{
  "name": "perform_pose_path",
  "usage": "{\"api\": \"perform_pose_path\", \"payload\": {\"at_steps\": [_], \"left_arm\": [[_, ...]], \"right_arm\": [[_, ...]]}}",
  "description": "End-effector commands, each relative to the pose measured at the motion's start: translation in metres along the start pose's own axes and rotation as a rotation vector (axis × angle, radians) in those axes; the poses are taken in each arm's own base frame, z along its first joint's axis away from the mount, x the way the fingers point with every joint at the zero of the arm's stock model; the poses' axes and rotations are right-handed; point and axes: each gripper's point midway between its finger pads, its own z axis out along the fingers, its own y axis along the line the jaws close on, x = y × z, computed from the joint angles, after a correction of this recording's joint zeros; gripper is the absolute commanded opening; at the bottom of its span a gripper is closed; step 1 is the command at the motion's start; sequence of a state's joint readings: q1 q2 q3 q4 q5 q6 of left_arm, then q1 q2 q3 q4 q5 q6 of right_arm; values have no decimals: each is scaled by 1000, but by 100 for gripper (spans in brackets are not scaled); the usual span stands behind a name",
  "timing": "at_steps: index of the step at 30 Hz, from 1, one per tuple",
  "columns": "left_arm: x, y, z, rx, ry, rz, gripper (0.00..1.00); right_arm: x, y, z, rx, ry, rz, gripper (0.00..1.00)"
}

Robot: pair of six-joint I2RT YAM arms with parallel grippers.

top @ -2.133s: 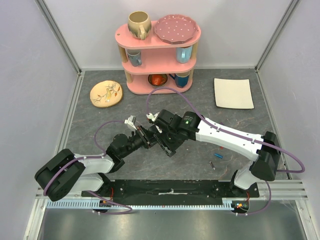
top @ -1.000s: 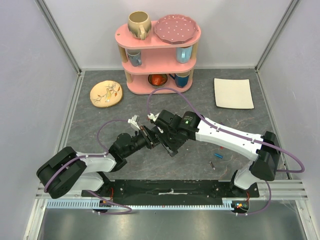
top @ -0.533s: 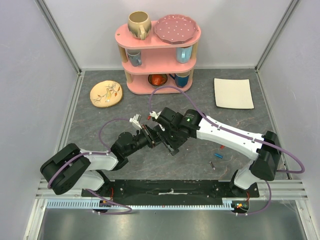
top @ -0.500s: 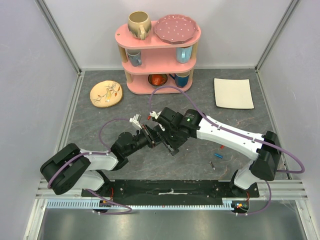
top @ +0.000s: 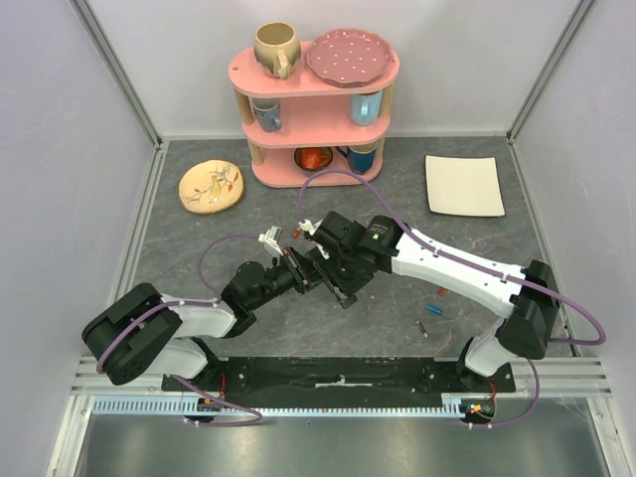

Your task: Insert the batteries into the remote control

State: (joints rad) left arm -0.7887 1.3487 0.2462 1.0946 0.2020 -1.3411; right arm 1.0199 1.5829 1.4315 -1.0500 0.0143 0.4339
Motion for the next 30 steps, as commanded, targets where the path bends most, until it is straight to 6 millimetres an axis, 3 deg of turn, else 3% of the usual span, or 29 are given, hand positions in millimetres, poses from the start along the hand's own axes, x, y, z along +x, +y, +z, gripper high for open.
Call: {"api": "perform_pose_path", "payload": {"at_steps": [1, 11, 26, 30], "left_arm": [[29, -114, -20, 431, 166, 18, 2], [28, -103, -17, 398, 154, 9, 2], [9, -48, -1, 162, 63, 8, 2], [4, -45, -1, 153, 48, 8, 2]], "right_arm": [[-42, -23, 0, 87, -155, 11, 0], [-51, -23, -4, 79, -175, -2, 10], [-27, -6, -25, -46, -167, -6, 31], [-23, 0, -30, -90, -169, -15, 35]]}}
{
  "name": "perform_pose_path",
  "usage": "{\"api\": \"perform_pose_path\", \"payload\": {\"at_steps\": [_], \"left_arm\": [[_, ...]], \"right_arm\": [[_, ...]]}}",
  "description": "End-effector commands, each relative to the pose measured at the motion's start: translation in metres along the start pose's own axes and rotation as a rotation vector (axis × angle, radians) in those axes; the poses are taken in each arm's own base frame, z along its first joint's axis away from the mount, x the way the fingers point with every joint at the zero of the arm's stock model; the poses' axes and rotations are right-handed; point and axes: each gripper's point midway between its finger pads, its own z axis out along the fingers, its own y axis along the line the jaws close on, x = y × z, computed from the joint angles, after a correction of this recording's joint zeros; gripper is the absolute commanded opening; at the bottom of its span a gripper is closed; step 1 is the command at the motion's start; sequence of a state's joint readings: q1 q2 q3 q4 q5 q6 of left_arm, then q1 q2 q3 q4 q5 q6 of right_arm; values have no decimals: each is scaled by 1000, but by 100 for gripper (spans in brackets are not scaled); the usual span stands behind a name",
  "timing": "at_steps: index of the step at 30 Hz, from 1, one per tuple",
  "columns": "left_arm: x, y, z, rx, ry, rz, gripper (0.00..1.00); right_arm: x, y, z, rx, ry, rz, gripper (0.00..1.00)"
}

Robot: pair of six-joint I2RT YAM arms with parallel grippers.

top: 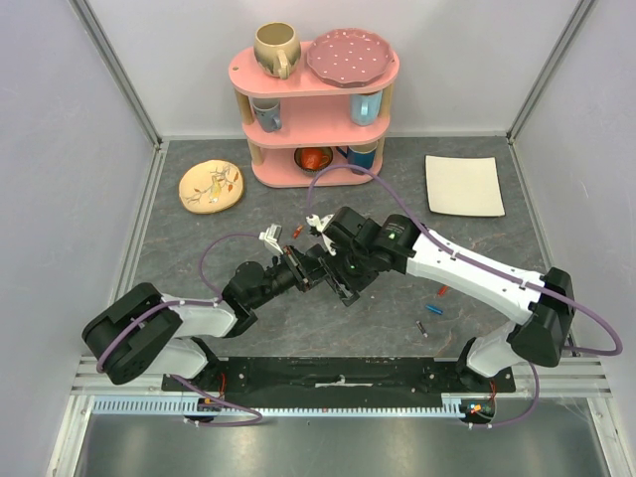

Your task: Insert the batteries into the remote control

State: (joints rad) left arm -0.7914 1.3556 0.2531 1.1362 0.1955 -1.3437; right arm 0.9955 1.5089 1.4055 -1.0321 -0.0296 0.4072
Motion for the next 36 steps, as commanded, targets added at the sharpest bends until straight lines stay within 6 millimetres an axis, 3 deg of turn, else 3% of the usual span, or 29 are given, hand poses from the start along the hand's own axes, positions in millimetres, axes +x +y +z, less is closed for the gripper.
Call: {"api": "perform_pose_path", "payload": {"at_steps": [1, 14, 27, 30, 36], "left_arm": [[6, -36, -2, 115, 59, 4, 2], [4, -34, 1, 101, 55, 17, 2], [-3, -24, 2, 43, 51, 23, 2], [-7, -14, 2, -16, 46, 17, 2], [-17, -14, 2, -54, 28, 49, 2]], "right_arm": [[-22, 3, -13, -43, -115, -12, 36], [-21, 7, -21, -63, -133, -19, 56], [-32, 4, -35, -32, -200, -31, 57], [-37, 0, -37, -5, -245, -38, 57], [-46, -11, -45, 94, -402, -45, 57]]}}
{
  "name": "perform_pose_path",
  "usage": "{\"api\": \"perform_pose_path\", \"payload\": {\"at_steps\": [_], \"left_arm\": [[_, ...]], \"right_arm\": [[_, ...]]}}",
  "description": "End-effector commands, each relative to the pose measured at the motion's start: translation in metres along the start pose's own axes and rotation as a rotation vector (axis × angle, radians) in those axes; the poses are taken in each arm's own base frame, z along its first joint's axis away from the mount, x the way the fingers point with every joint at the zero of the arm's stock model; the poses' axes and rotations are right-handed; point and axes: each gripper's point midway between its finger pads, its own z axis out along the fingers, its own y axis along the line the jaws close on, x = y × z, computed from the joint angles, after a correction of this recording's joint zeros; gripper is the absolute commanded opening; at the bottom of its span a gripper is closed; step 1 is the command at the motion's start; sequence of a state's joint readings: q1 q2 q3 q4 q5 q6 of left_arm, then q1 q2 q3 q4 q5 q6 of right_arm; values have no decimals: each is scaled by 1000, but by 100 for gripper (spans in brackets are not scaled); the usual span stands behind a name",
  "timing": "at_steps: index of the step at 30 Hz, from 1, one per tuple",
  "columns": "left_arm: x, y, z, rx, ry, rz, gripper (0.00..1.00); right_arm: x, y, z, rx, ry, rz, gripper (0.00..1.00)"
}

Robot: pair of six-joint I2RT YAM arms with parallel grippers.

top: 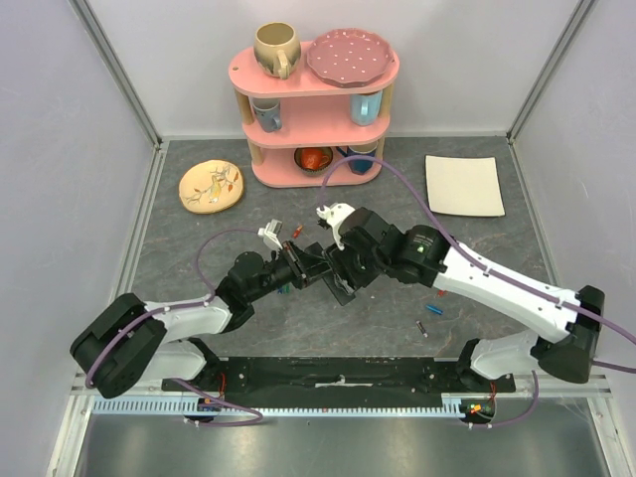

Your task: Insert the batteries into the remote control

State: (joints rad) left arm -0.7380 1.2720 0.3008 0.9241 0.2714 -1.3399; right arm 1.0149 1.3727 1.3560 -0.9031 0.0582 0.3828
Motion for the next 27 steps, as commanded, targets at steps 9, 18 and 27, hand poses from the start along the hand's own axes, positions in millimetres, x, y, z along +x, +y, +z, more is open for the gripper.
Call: {"api": "perform_pose_path", "payload": {"at_steps": [9, 18, 27], "left_arm": [[-56, 13, -17, -366, -134, 311, 2], [-124, 44, -90, -1001, -248, 611, 2], [-157, 109, -118, -1510, 19, 696, 2]], "right_arm": [[-20, -49, -30, 214, -474, 125, 60], [1, -39, -16, 99, -542, 134, 71], [13, -38, -7, 88, -508, 93, 70]]}}
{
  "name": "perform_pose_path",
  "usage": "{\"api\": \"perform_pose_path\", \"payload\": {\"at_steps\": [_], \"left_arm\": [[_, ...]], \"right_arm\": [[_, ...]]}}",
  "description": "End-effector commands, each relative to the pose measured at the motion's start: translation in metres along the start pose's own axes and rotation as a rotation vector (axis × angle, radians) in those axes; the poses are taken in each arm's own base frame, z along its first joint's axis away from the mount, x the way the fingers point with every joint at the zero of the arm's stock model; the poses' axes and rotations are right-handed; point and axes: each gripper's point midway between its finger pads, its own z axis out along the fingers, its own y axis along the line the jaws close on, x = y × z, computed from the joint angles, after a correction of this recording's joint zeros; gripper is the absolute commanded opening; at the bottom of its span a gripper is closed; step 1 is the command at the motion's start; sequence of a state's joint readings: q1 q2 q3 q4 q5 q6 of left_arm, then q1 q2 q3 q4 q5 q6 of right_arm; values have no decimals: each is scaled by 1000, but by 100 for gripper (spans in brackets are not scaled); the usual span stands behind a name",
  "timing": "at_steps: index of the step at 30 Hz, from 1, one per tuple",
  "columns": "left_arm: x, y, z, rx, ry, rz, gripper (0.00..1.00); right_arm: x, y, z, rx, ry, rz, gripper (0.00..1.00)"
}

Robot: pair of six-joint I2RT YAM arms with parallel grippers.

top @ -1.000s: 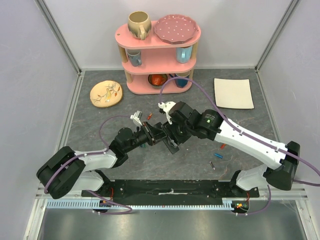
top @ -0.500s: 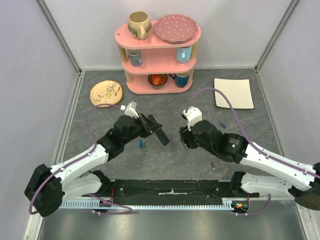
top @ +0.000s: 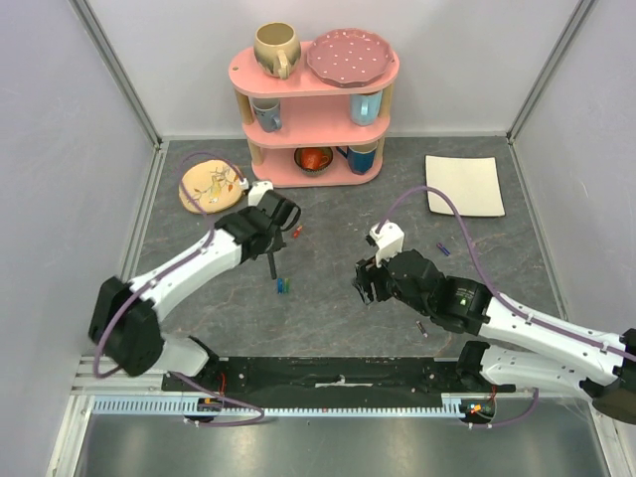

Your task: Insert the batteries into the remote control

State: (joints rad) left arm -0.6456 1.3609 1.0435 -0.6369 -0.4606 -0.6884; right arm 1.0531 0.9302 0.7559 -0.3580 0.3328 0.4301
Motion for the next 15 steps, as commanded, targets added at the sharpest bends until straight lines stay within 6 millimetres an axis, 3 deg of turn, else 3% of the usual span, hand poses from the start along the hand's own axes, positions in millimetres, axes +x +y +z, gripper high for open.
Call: {"api": "perform_pose_path", "payload": {"at_steps": [1, 6, 15], "left_arm": [[11, 50, 23, -258, 162, 230, 2], [-6, 58, 43, -354, 166, 269, 2], [-8, 58, 84, -376, 174, 339, 2]], "right_arm": [[-13, 3, -6, -32, -69, 3, 70], [-12, -3, -19, -42, -112, 8, 70], [-5, 0, -26, -83, -107, 15, 70]]}}
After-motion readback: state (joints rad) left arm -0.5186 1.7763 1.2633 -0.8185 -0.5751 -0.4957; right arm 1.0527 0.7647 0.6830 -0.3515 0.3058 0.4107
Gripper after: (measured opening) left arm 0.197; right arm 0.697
